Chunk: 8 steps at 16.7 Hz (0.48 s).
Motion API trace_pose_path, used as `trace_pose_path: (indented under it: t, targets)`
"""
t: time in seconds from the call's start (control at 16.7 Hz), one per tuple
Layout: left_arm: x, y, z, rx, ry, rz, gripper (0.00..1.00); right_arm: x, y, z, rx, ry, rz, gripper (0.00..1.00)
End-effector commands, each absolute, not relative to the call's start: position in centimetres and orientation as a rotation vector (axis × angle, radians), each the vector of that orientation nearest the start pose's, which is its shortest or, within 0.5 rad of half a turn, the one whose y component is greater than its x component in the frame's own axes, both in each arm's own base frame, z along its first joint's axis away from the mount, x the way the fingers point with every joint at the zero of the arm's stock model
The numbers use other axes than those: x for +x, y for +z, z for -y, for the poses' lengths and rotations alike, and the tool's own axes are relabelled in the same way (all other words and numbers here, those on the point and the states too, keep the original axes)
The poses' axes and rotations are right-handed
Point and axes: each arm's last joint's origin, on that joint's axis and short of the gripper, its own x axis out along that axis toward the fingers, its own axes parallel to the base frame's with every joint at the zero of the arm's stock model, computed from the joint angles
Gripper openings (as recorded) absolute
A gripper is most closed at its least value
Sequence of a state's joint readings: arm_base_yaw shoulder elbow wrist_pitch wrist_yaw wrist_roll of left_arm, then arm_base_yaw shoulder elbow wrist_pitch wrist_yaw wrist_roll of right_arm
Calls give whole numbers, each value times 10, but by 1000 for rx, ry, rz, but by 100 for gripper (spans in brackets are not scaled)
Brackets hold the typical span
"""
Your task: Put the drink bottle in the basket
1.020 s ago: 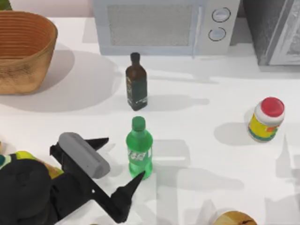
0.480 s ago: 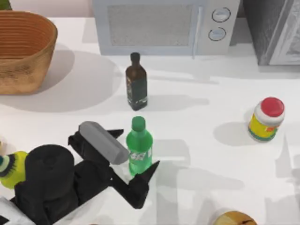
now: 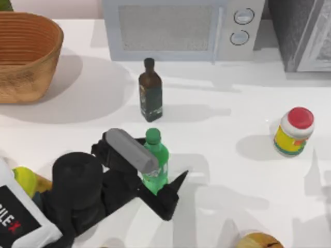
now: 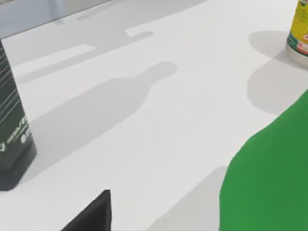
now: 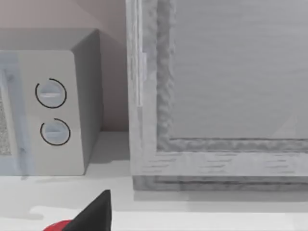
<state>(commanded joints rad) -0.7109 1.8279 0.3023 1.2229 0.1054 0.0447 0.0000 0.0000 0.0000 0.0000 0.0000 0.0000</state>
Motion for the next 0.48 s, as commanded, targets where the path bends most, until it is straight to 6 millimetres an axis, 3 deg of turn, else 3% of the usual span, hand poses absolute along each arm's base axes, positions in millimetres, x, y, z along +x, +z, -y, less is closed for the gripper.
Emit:
trace_pose_path:
  t: [0.12, 0.48]
  targets:
    - [193, 83, 170, 121, -799, -283, 100, 106, 160, 1, 0, 0, 0, 100]
    - [193, 83, 170, 121, -799, -283, 55, 106, 160, 1, 0, 0, 0, 100]
